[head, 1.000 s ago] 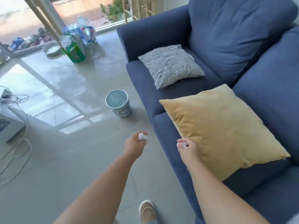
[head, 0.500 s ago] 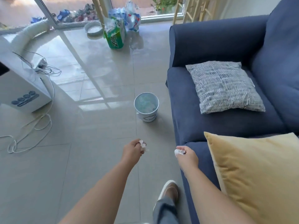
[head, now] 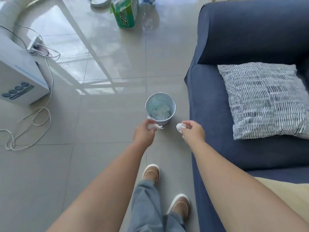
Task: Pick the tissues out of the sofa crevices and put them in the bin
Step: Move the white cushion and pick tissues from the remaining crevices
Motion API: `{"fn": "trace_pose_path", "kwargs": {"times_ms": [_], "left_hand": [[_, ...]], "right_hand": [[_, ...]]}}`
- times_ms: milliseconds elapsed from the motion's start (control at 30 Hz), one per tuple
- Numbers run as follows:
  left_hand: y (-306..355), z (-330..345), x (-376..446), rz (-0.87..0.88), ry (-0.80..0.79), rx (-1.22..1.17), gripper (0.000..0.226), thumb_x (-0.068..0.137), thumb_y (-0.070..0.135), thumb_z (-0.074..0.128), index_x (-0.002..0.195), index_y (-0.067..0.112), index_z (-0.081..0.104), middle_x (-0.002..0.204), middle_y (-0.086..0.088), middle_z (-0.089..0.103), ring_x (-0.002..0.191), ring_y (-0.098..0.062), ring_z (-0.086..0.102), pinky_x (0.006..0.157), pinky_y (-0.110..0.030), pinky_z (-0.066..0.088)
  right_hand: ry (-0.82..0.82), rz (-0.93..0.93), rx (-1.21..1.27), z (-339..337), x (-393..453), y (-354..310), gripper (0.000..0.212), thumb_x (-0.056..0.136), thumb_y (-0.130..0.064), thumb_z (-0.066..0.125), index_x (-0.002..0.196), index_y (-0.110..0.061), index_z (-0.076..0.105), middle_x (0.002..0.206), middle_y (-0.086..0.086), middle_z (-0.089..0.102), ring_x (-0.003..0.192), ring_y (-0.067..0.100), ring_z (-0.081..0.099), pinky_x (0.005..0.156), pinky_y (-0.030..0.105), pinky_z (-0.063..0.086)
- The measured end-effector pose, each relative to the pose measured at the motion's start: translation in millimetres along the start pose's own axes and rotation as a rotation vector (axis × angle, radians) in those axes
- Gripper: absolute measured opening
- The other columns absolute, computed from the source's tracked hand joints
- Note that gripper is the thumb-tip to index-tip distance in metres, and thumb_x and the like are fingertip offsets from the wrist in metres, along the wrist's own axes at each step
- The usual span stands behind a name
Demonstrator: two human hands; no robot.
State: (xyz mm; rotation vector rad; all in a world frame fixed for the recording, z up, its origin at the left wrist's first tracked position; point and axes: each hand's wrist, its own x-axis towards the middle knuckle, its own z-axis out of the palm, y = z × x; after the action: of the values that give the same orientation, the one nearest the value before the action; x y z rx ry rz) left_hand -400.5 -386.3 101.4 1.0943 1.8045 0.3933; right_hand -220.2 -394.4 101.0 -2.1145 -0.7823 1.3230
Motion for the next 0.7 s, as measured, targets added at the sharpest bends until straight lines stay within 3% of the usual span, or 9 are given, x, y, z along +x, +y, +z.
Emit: {"fn": "trace_pose_path", "kwargs": {"times_ms": [67, 167, 333, 433, 533, 633, 700], "left_hand": [[-1.2, -4.1, 24.4, -0.003, -0.009, 0.032, 0.025, 0.093, 0.029, 0.057, 0.118, 0.032, 0.057, 0.091, 0.000, 0.061, 0.066, -0.013, 0.055, 0.052, -0.023, 0.045], [-5.7, -9.8, 58.8, -0.012, -0.025, 0.022, 0.033, 0.094, 0.035, 0.058, 0.125, 0.030, 0.050, 0.092, 0.000, 0.060, 0.070, -0.011, 0.056, 0.053, -0.023, 0.046], [-7.2, -22.7, 109.2, -0.032, -0.079, 0.072, 0.031, 0.093, 0.035, 0.059, 0.120, 0.025, 0.051, 0.099, -0.005, 0.062, 0.070, -0.018, 0.057, 0.056, -0.027, 0.050], [-6.3, -26.9, 133.7, -0.043, -0.088, 0.084, 0.029, 0.092, 0.032, 0.060, 0.119, 0.024, 0.054, 0.101, -0.005, 0.064, 0.073, -0.020, 0.057, 0.057, -0.026, 0.048], [-0.9, -27.6, 155.8, -0.052, -0.094, 0.077, 0.031, 0.091, 0.028, 0.061, 0.121, 0.023, 0.054, 0.103, -0.005, 0.064, 0.076, -0.019, 0.058, 0.055, -0.024, 0.046], [8.7, -25.1, 168.2, -0.063, -0.108, 0.045, 0.032, 0.090, 0.025, 0.062, 0.121, 0.024, 0.053, 0.107, -0.004, 0.064, 0.078, -0.019, 0.060, 0.053, -0.023, 0.044], [16.1, -20.5, 178.1, -0.055, -0.116, 0.037, 0.035, 0.089, 0.026, 0.062, 0.122, 0.025, 0.052, 0.112, -0.003, 0.063, 0.084, -0.019, 0.061, 0.055, -0.024, 0.045]], "right_hand": [[0.021, 0.043, 0.033, 17.8, 19.9, -11.9, 0.015, 0.084, -0.024, 0.067, 0.099, -0.024, 0.065, 0.080, -0.011, 0.063, 0.060, 0.005, 0.058, 0.050, 0.010, 0.045], [0.068, 0.096, 0.066, 43.1, 51.1, -29.8, 0.018, 0.085, -0.019, 0.064, 0.102, -0.024, 0.066, 0.084, -0.012, 0.064, 0.076, 0.011, 0.061, 0.069, 0.022, 0.047], [0.058, 0.141, 0.125, 82.0, 100.5, -58.9, 0.029, 0.089, -0.020, 0.059, 0.118, -0.025, 0.063, 0.111, -0.004, 0.067, 0.094, 0.015, 0.062, 0.079, 0.025, 0.048], [-0.044, 0.143, 0.084, 100.0, 118.2, -70.3, 0.048, 0.091, -0.016, 0.056, 0.137, -0.028, 0.049, 0.139, -0.003, 0.053, 0.116, 0.018, 0.057, 0.099, 0.033, 0.047], [-0.123, 0.152, -0.007, 108.6, 127.8, -74.8, 0.055, 0.093, -0.011, 0.051, 0.143, -0.031, 0.041, 0.145, -0.001, 0.044, 0.112, 0.019, 0.050, 0.088, 0.029, 0.042], [-0.129, 0.141, -0.109, 103.6, 129.5, -66.7, 0.058, 0.090, -0.011, 0.053, 0.144, -0.030, 0.041, 0.148, 0.000, 0.040, 0.122, 0.022, 0.049, 0.088, 0.028, 0.041], [-0.113, 0.157, -0.156, 97.0, 131.9, -59.4, 0.055, 0.090, -0.013, 0.052, 0.142, -0.031, 0.042, 0.147, 0.001, 0.041, 0.113, 0.021, 0.052, 0.081, 0.027, 0.042]]}}
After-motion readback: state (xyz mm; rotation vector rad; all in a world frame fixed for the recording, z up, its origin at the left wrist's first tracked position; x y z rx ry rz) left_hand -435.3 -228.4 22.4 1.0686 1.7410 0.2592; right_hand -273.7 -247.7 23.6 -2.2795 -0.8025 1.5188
